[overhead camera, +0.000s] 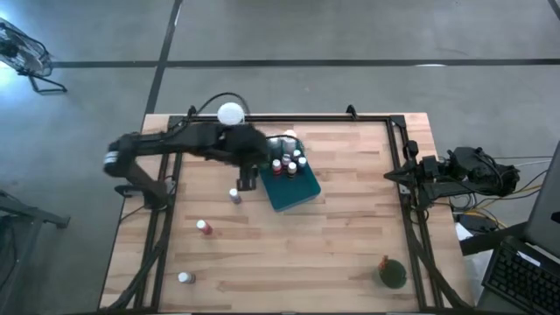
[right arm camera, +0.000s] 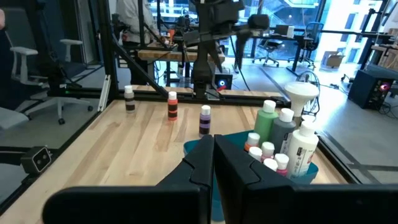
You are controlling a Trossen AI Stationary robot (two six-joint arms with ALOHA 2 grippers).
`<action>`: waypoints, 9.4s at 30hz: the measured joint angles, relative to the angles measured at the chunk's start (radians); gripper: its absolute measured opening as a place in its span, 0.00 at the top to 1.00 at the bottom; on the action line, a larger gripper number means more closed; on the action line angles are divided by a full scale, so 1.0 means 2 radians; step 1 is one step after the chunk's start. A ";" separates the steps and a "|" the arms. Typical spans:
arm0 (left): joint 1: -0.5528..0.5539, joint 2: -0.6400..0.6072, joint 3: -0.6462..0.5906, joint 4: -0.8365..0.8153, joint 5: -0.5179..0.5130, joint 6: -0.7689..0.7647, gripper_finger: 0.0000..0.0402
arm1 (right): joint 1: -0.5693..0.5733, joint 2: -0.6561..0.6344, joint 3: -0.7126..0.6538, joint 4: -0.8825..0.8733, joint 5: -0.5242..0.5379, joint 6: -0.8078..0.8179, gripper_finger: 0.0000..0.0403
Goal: Pick & Place Paint Supplies
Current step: Put the purple paint bottle into the blue bin
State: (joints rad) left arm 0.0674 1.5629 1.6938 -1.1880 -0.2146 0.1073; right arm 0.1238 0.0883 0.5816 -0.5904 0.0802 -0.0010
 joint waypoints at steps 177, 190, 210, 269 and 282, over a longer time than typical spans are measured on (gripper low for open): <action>-0.088 -0.287 -0.396 0.087 -0.047 -0.240 0.50 | 0.000 0.000 0.000 0.000 0.000 0.000 0.98; -0.002 -0.178 -0.322 0.030 0.125 -0.121 0.50 | 0.000 0.000 0.000 0.000 0.000 0.000 0.98; -0.008 -0.052 -0.266 0.041 0.087 -0.060 0.50 | 0.000 0.000 0.000 0.000 0.000 0.000 0.98; -0.008 -0.054 -0.326 0.113 0.094 -0.081 0.69 | 0.000 0.000 0.000 0.000 0.000 0.000 0.98; -0.007 -0.054 -0.311 0.084 0.093 -0.077 0.69 | 0.000 0.000 0.000 0.000 0.000 0.000 0.98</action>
State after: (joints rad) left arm 0.0525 1.4544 1.0727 -1.0203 -0.0285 -0.0460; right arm 0.1242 0.0885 0.5815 -0.5907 0.0801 -0.0010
